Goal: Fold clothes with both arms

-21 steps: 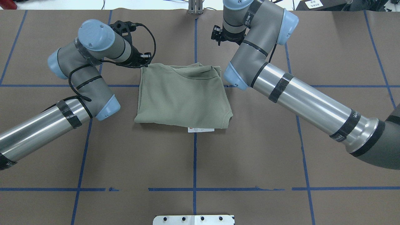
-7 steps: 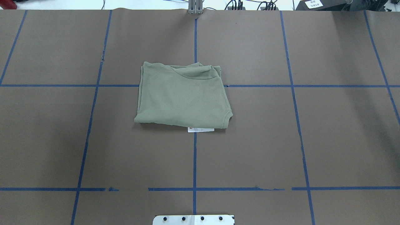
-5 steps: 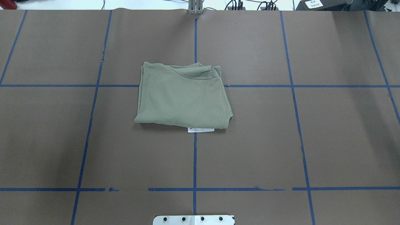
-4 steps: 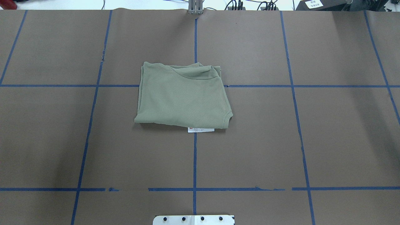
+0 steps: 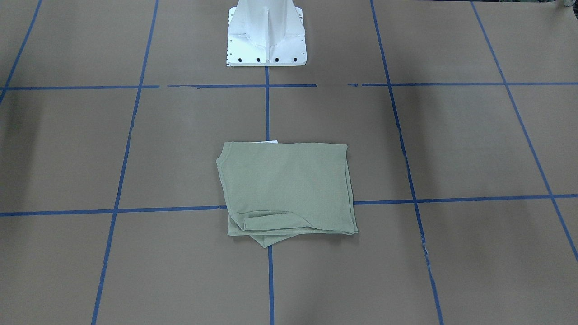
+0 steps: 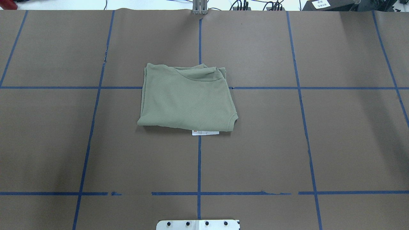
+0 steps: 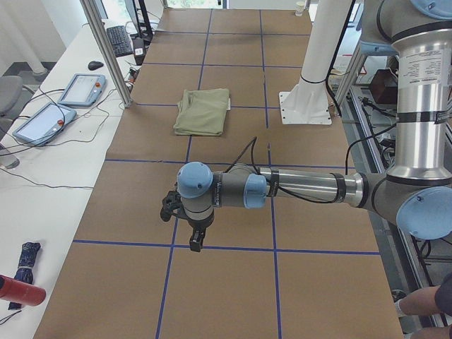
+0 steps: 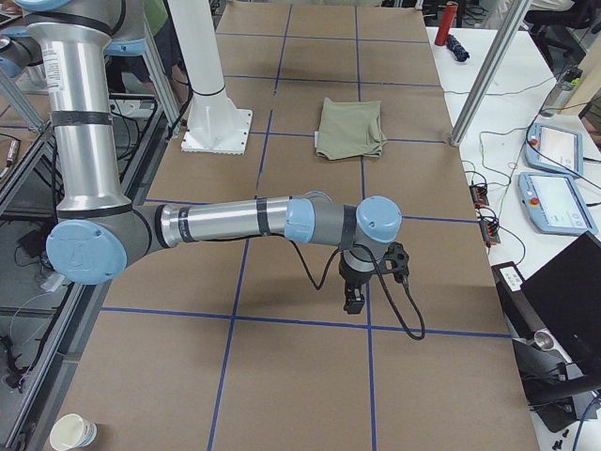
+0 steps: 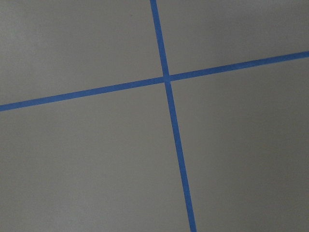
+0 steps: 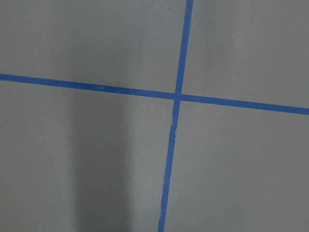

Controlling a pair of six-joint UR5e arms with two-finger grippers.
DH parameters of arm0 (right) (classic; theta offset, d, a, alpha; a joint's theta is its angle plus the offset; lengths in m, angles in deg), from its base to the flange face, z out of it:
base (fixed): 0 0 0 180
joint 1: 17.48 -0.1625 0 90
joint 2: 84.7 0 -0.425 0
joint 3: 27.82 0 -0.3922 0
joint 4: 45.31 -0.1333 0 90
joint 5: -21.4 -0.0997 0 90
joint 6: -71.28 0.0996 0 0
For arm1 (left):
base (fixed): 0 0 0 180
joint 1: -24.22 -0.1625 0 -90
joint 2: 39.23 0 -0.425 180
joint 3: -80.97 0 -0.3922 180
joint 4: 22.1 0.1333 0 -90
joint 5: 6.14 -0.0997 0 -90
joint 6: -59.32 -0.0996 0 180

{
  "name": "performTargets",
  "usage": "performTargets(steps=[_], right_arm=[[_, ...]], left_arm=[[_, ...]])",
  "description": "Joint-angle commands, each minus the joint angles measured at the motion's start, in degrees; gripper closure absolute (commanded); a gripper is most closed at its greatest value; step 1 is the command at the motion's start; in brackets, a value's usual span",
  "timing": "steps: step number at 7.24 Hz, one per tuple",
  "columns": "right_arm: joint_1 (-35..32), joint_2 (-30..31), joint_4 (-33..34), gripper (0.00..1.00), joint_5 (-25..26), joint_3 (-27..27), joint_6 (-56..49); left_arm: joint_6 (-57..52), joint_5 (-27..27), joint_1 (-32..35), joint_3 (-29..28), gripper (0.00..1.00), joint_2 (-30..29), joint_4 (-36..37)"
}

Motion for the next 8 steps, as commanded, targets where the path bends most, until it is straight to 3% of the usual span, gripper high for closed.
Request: performTargets(steps=[1, 8], right_arm=[[0.0, 0.73, -0.63, 0.0, 0.0, -0.6, 0.05], [-0.18, 0.82, -0.63, 0.0, 0.0, -1.04, 1.37]], left_arm=[[-0.04, -0.11, 0.03, 0.69, 0.0, -0.15, -0.05], [-0.13, -0.11, -0.05, 2.63, 0.0, 0.29, -0.23]])
